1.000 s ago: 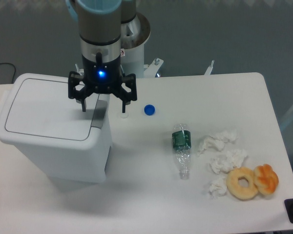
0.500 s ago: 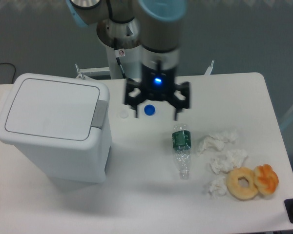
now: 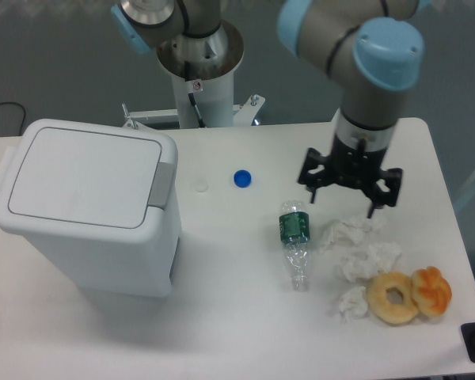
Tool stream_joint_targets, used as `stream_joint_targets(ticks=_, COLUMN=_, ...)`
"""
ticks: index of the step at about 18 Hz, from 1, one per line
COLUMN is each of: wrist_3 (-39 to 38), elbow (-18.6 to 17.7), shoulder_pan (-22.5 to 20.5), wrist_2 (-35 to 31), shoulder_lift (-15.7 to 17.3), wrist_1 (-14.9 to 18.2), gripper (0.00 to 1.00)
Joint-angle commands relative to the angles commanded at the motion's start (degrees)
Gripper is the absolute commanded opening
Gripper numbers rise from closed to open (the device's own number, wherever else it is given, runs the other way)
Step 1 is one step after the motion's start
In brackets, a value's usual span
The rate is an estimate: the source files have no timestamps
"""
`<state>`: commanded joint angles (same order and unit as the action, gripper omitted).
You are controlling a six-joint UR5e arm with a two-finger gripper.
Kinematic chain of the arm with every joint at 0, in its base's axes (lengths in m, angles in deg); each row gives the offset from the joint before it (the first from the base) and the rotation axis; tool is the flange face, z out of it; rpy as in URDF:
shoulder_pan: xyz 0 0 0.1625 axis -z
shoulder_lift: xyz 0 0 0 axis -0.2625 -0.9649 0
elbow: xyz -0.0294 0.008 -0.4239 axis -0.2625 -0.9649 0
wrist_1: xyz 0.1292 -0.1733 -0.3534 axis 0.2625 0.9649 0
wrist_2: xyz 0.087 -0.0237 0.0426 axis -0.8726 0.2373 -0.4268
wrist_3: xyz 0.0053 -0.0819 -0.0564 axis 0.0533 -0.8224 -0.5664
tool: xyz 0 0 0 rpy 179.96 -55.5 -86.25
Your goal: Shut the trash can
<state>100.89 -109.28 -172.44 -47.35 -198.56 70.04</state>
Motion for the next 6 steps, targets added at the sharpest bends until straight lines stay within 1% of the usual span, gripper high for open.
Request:
stream_joint_targets(ticks=1, wrist_3=2.6, elbow=0.2, shoulder_pan=-0.6, wrist_2=-0.6, shoulder_lift=-1.3, wrist_1=-0.5, gripper=1.00)
stream_joint_targets(ticks=4, wrist_3=8.7, elbow=2.2, shoulder_pan=-1.9, wrist_2=-3.3, shoulder_lift=-6.2, wrist_1=-2.1, gripper=1.00)
stream_joint_targets(ticks=5, wrist_3=9.9, elbow=2.6, shoulder_pan=-2.0, wrist_2=-3.8, shoulder_lift=-7.4, wrist_1=-3.1, gripper=1.00)
stream_joint_targets(ticks=6, wrist_3=10.4, elbow=2.7, shoulder_pan=-2.0, wrist_2=-3.8, shoulder_lift=-7.5, wrist_1=-3.5, gripper=1.00)
